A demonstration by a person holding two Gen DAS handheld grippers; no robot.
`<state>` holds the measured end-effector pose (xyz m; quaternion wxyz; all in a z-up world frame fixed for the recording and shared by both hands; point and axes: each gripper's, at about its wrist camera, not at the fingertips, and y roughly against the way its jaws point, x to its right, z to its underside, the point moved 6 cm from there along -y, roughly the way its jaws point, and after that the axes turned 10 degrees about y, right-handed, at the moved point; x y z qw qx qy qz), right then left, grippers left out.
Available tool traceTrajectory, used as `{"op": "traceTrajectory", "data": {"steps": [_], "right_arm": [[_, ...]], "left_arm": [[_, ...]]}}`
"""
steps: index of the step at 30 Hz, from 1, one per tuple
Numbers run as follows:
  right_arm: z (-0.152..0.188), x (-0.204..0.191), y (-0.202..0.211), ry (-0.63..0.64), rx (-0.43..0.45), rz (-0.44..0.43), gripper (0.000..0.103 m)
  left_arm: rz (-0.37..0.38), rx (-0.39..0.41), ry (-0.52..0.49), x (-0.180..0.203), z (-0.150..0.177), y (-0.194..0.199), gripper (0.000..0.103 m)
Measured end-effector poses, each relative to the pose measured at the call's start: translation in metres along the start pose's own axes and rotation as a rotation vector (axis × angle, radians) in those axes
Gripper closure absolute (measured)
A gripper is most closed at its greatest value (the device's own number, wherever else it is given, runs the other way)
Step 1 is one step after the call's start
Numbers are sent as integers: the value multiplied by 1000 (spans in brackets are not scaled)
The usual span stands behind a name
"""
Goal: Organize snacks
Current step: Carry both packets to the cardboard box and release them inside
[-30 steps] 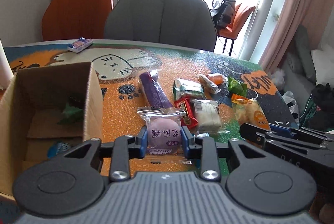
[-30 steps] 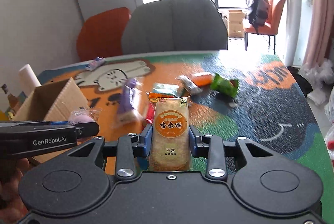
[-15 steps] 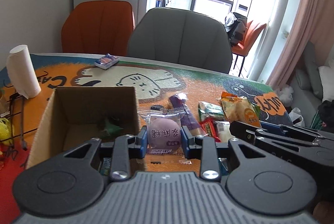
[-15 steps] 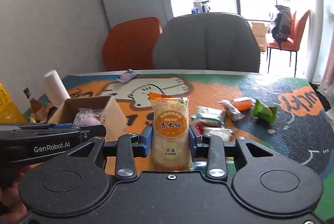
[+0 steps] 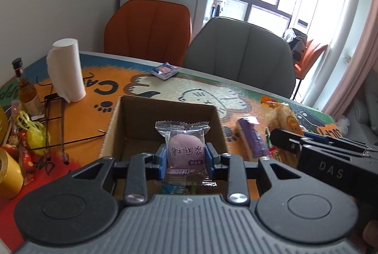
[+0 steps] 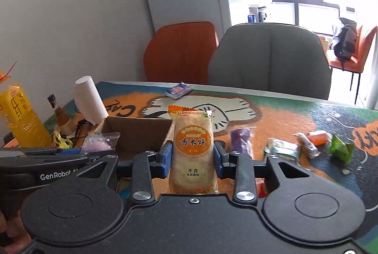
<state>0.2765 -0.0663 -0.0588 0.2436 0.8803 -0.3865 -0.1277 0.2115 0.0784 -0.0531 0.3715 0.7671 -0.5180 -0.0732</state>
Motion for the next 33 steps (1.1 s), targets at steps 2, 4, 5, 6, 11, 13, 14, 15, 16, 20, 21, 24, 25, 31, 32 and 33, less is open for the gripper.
{"op": "traceTrajectory", "data": {"steps": [2,4,5,6,11,13,14,15,16,20,21,24,25,31,32,33], "right_arm": [[-3,-5,-4,3,-3,-8,69],[-4,-9,-6,4,-4,-14,69],[-4,-11,-7,5,-4,-17,69],[-6,-14,-9,7,-5,-21,69],[-10,-28,-19,19,-14,-46,69],[-11,-33,-24,18,-14,-56,69],[-12,-35,-26,17,-16,-61,69],[-13,-38,-30,17,-18,-69,69],[-13,-41,-33,16,-21,-77,69],[-17,-53,-43,15,-28,-104,69],[-18,-56,-44,16,-29,-112,69],[-20,-67,-49,28,-34,-130,69],[-21,-70,-51,30,-35,-136,69],[-27,-79,-59,-22,-19,-200,60],[-28,-79,-59,-27,-17,-201,59],[-28,-80,-60,-29,-19,-200,57]], "left_arm": [[-10,-2,18,-10,-2,-2,72],[-18,-2,33,-19,-3,-3,72],[-21,-5,39,-22,-3,-3,72],[-23,-9,46,-25,-3,-5,71],[-34,-6,70,-37,-7,-8,67],[-28,-11,73,-40,-9,-6,62],[-26,-12,79,-43,-9,-5,61],[-28,-9,84,-46,-10,-4,57],[-37,-4,86,-50,-11,-2,54],[-58,8,107,-65,-14,4,46],[-60,10,114,-69,-15,5,44],[-76,10,127,-79,-16,7,42],[-79,9,133,-82,-16,8,42],[-117,16,167,-101,-14,11,31],[-124,17,171,-103,-14,12,30],[-130,18,172,-104,-14,13,26]]}}
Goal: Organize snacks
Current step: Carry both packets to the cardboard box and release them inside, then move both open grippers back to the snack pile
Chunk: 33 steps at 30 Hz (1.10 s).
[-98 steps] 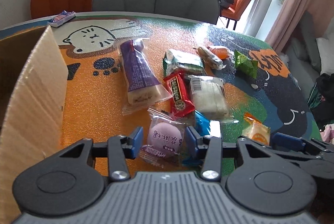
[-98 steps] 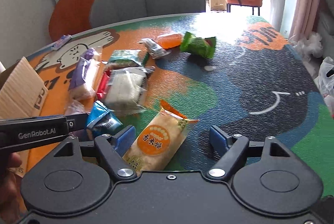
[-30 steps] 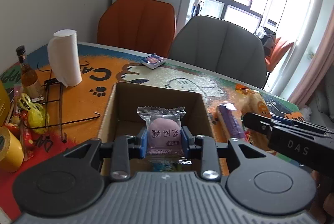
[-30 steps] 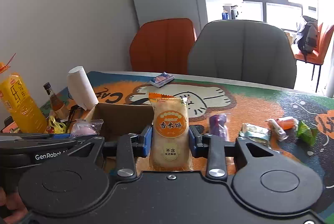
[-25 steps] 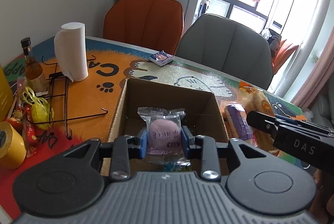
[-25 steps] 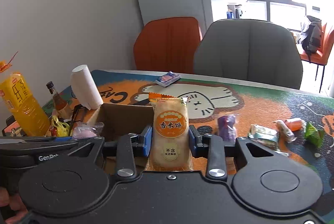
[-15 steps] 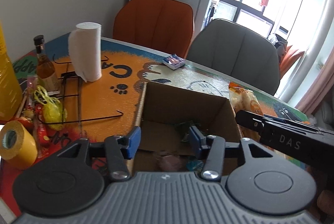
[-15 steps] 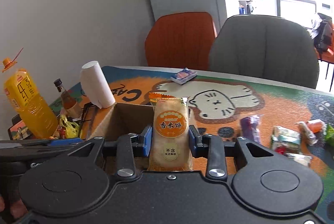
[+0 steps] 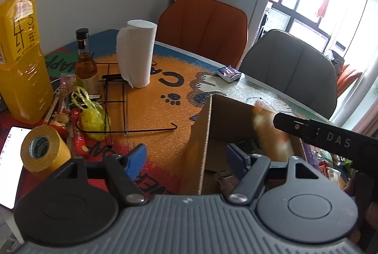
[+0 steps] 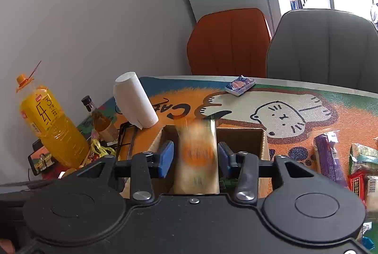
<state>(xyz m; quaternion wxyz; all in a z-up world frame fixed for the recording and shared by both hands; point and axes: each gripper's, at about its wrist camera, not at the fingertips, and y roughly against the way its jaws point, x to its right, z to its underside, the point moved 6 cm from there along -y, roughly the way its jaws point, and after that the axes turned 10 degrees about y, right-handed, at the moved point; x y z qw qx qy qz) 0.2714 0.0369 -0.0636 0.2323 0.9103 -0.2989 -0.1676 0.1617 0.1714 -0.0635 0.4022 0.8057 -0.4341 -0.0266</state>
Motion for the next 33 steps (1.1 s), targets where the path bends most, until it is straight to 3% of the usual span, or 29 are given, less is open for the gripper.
{"op": "traceTrajectory", "data": {"steps": [14,22,33], "right_arm": [[15,15,18,-1,-43,32,38],[21,39,44,-17,-24,60,17],[43,82,75,-70,-36,126,10]], "left_arm": [[7,0,-11,13,13,-6,1],[44,-27,-45,39,23,-9,0],[106,-48,-107,83,40,-7,0]]}}
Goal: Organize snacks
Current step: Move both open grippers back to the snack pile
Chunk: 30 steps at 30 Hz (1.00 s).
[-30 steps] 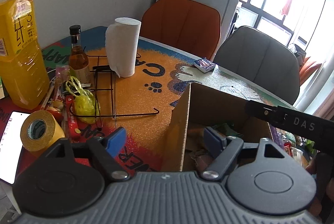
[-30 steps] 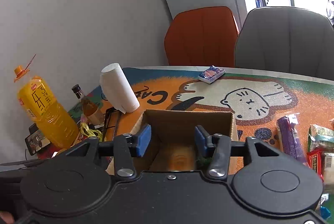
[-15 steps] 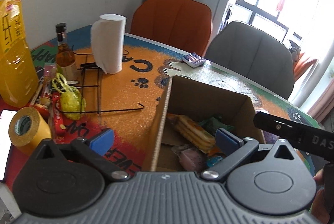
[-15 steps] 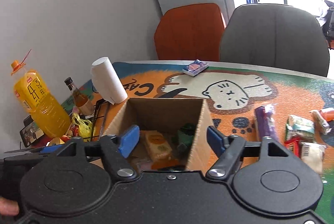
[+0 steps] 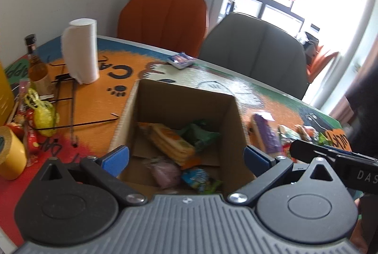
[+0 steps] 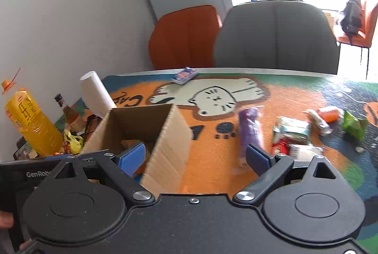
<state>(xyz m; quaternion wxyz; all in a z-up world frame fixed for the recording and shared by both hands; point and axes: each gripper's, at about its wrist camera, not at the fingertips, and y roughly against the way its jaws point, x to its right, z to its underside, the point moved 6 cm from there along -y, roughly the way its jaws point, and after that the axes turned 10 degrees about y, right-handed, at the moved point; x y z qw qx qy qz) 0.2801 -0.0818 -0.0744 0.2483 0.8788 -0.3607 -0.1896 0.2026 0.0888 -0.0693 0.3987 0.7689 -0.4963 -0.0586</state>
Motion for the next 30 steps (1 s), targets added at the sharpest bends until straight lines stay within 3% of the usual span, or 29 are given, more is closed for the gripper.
{"op": "traceTrajectory", "data": {"steps": [17,30], "right_arm": [[36,63,38,-66,-15,122,7],[56,100,54,-114,-19,192,8]], "left_arm": [[71,-48,-114,69,30,-8,0],[129,-21,-154,107,41,-9,1]]}}
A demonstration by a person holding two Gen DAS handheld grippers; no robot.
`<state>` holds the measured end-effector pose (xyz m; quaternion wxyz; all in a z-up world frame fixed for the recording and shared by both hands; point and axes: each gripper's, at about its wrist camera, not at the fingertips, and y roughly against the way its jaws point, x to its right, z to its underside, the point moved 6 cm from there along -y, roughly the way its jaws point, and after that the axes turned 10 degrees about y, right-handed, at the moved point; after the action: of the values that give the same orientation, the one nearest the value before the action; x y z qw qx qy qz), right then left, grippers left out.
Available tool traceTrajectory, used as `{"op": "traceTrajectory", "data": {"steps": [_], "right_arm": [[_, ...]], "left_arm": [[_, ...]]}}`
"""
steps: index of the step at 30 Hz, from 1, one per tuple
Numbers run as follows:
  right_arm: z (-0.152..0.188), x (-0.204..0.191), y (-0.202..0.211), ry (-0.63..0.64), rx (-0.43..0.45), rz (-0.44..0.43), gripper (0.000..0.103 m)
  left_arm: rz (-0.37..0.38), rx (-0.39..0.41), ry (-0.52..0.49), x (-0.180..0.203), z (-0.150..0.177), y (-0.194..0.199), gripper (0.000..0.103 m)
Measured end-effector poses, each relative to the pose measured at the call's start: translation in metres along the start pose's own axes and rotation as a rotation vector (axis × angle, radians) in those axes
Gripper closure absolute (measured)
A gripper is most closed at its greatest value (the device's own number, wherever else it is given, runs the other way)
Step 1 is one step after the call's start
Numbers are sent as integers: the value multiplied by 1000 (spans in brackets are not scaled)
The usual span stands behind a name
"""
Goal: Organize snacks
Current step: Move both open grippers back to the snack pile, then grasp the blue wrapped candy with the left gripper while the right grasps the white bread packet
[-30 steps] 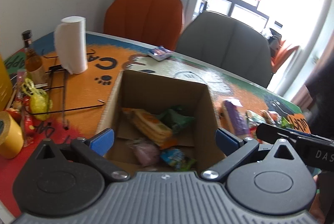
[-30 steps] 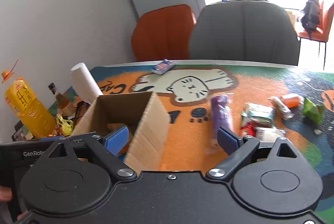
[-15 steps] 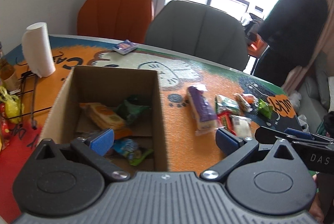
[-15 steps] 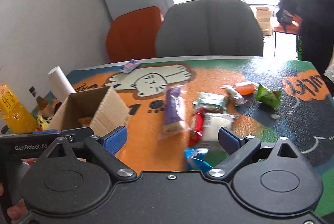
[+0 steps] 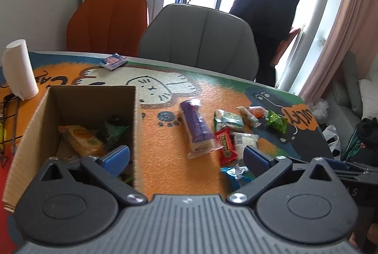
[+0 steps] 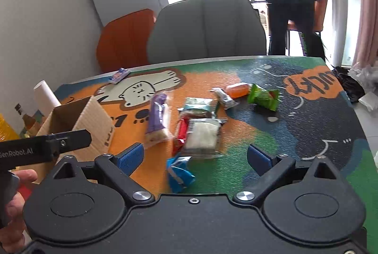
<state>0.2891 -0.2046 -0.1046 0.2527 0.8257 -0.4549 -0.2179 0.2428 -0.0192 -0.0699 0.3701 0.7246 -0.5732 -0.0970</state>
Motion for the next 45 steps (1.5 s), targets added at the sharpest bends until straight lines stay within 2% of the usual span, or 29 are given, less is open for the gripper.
{"op": "traceTrajectory", "data": {"steps": [6,11,19,26,30,31,33,35,40,45], "right_arm": [[7,18,3,-19,1,24,9],[12,34,0,-41,-12,29,14],[20,54,-14,-71,-37,18,25],[23,64,-25,-87,-49,1,30],[24,69,-33,-97,-57,-12,30],[24,69,-36,-98,-62,-16,30],[24,68,-44,-97,-76,-27,30],[23,65,-52,-95,-86,-36,30],[19,52,-70,-83,-101,-59,30],[13,39,-84,-71,-118,-64,29]], "left_arm": [[35,-11,-8,19,6,-11,3],[41,-48,-12,34,18,-27,9],[46,-143,31,43,43,-64,28],[46,-199,46,52,57,-92,39],[43,-233,61,54,65,-111,49],[37,-205,45,56,65,-112,59],[9,-200,32,56,64,-115,71],[22,-215,57,51,61,-115,73],[-7,-204,64,35,54,-111,73],[-27,-170,73,20,42,-105,73]]}}
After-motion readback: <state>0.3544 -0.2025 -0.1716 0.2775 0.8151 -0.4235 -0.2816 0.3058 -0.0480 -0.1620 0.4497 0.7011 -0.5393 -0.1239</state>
